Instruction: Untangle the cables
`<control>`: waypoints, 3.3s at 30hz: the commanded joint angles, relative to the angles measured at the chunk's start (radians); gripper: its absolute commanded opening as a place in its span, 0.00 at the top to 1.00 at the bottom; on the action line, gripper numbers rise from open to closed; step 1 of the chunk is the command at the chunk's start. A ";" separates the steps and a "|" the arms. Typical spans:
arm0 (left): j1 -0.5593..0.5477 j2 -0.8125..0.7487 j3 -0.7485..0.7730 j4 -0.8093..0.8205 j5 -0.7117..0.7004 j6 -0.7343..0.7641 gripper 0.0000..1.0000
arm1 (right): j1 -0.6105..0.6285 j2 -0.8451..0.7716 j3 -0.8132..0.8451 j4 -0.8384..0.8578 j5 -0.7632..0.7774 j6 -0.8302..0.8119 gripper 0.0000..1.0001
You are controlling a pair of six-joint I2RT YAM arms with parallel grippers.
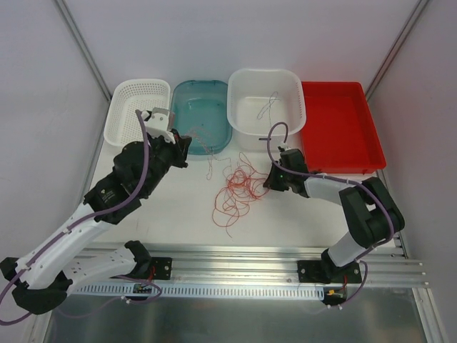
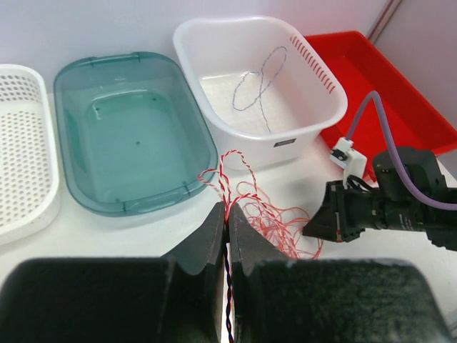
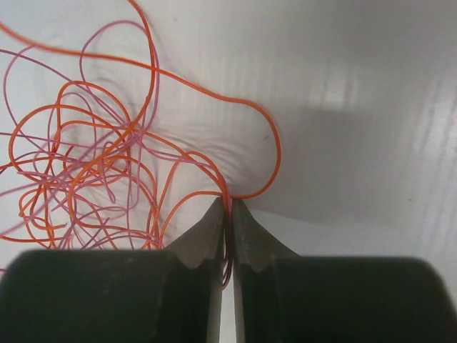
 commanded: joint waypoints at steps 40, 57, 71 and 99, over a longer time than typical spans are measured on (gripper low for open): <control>0.331 -0.015 0.033 -0.378 0.273 0.027 1.00 | 0.076 -0.460 0.193 -0.583 0.116 -0.318 0.44; 0.331 -0.032 -0.007 -0.354 0.336 0.007 1.00 | 0.306 -0.130 0.351 -0.510 -0.141 -0.532 0.45; 0.331 -0.064 -0.042 -0.355 0.222 0.020 1.00 | 0.343 0.107 0.352 -0.432 -0.125 -0.541 0.73; 0.624 -0.086 -0.084 -0.461 -0.287 -0.013 1.00 | -0.285 -0.527 0.079 -0.498 -0.151 -0.147 0.99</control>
